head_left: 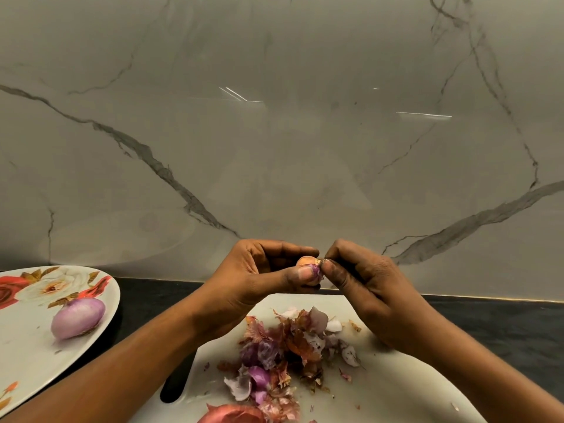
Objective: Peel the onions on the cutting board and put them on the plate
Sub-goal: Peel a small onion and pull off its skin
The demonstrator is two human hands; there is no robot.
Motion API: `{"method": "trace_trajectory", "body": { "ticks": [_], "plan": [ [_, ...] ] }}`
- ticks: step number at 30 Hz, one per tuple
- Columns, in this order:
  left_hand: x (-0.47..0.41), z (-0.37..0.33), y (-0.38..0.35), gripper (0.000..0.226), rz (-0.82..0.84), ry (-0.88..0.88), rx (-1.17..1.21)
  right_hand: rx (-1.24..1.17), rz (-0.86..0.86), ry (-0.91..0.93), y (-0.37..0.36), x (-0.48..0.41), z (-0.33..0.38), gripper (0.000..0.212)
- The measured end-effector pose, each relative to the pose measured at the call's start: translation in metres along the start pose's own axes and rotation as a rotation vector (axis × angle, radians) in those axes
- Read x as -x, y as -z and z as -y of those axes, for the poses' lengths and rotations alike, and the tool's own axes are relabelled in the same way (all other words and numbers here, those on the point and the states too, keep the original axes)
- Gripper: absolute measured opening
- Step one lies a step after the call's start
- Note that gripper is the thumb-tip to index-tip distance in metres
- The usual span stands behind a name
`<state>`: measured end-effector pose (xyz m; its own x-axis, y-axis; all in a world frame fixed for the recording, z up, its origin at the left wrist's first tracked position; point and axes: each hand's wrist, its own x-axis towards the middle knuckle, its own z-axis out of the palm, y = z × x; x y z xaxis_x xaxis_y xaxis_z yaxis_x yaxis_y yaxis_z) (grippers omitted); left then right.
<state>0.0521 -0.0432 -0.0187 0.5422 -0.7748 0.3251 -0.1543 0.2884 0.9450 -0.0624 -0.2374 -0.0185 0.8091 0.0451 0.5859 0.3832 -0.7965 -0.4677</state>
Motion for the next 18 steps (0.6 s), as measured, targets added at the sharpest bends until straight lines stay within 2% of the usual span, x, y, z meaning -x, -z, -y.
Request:
{"method": "trace_trajectory", "body": {
  "ticks": [5,9,18],
  "plan": [
    [0.001,-0.001,0.001,0.042,0.030,-0.004,0.056,-0.220,0.007,-0.046,0.001,-0.001,0.005,0.019],
    [0.002,-0.003,0.001,0.041,0.075,0.017,0.116,-0.433,-0.062,-0.132,0.007,-0.005,0.006,0.025],
    [-0.001,-0.002,0.000,0.046,-0.087,0.012,0.057,-0.325,-0.096,-0.133,0.013,-0.002,0.006,0.023]
  ]
}}
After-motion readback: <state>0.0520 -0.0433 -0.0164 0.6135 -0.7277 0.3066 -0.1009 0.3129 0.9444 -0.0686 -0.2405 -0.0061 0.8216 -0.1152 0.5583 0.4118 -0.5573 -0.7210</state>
